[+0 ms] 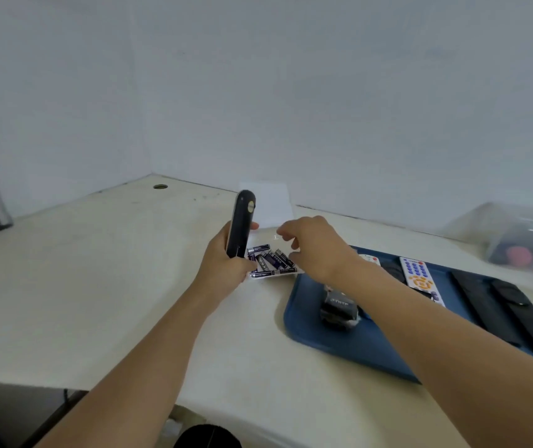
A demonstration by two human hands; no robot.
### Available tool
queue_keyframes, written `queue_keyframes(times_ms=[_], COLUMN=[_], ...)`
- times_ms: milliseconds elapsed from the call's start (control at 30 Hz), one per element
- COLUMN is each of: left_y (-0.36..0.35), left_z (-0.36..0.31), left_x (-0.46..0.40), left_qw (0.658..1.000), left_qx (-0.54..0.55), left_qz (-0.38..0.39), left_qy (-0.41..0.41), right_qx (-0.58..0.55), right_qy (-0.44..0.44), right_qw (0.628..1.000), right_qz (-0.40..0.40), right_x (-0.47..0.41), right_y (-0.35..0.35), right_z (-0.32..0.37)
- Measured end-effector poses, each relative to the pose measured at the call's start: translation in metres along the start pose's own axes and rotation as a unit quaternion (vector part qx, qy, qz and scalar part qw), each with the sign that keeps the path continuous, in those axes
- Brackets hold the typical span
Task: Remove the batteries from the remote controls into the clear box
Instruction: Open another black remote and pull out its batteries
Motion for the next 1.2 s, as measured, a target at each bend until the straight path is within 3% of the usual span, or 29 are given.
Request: queue_keyframes(times_ms=[167,333,567,833,1200], left_y=[-0.001,-0.002,-0.002,-0.006,-0.005], left_z=[-0.002,-0.004,0.000,0.009,0.012], left_x=[0.005,0.006,0.006,0.004,0.003], left_qw=[1.000,0.999,0.998,0.995,0.996], left_qx=[0.025,0.047,0.050,-0.016,-0.006], left_qz=[0.003,0.010,0.031,0.027,0.036], left_qy=[-0.001,-0.009,-0.034,-0.091,-0.086], right_qx=[0.067,0.025,-0.015,0.088,0.055], right_qy=[-0.016,-0.007,-0.002,-0.050,-0.073], right_qw=[0.997,0.999,0.999,0.994,0.996], right_qz=[0.045,0.019,0.042,0.030,-0.013], right_x=[-0.009,-0.013,-0.020,-0.012,-0.016], right_y=[-0.009,-0.012,-0.012,0.006,-0.024], right_z=[0.019,0.025,0.026,-0.004,-0.002])
Point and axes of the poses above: each hand's wrist, its own x-axis away from the middle knuckle, its own y-axis out of the back of the hand, z = x × y, the point moved 2 cm from there along -x, towards the middle knuckle, and after that the axes turned 10 degrees about z, right-handed, at the moved point
